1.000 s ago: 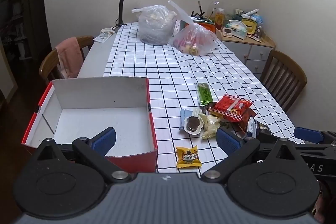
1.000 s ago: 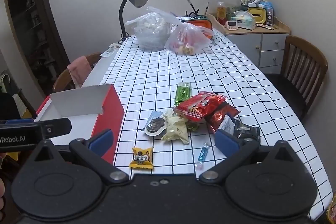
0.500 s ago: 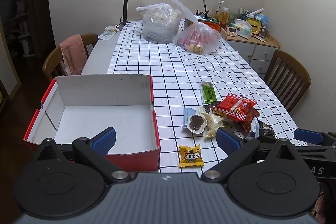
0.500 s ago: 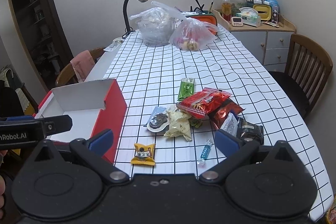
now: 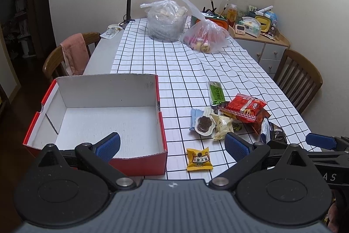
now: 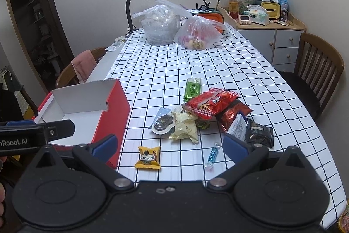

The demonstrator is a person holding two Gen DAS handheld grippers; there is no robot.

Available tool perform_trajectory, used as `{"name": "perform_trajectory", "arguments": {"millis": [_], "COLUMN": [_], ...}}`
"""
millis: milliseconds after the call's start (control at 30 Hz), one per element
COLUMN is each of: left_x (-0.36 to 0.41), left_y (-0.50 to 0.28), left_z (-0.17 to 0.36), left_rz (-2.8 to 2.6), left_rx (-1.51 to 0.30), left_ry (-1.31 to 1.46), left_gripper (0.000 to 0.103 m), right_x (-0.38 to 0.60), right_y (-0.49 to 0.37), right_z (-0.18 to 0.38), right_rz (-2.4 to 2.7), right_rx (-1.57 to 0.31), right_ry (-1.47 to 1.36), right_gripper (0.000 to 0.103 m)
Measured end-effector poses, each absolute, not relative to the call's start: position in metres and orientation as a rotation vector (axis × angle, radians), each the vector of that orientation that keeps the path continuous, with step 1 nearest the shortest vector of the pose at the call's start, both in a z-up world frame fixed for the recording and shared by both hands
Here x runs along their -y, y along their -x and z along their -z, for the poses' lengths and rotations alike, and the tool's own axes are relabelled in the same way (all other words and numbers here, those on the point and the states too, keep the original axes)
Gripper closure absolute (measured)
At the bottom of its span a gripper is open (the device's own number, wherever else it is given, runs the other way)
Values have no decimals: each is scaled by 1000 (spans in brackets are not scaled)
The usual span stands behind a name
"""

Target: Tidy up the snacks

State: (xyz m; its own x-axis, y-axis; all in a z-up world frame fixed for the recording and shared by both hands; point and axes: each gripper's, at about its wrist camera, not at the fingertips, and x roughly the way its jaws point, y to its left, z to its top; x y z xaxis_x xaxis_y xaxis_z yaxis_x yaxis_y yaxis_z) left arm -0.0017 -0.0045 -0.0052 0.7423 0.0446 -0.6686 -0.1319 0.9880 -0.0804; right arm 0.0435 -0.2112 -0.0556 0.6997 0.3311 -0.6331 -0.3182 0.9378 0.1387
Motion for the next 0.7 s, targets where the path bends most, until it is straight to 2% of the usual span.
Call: {"name": "perform_trajectory", "arguments": {"millis": [700], "left_x": [5], "left_y": [-4], "left_z": [8], "left_rz": [-80], "left_rx": [-732], "left_ry": [127], "left_gripper": [1], "right_x": [209], "right_y": [-45], "right_z": [56], "right_rz": [-335], "right_rx": [-708], "right_ry": [-19], "right_gripper": [0]}}
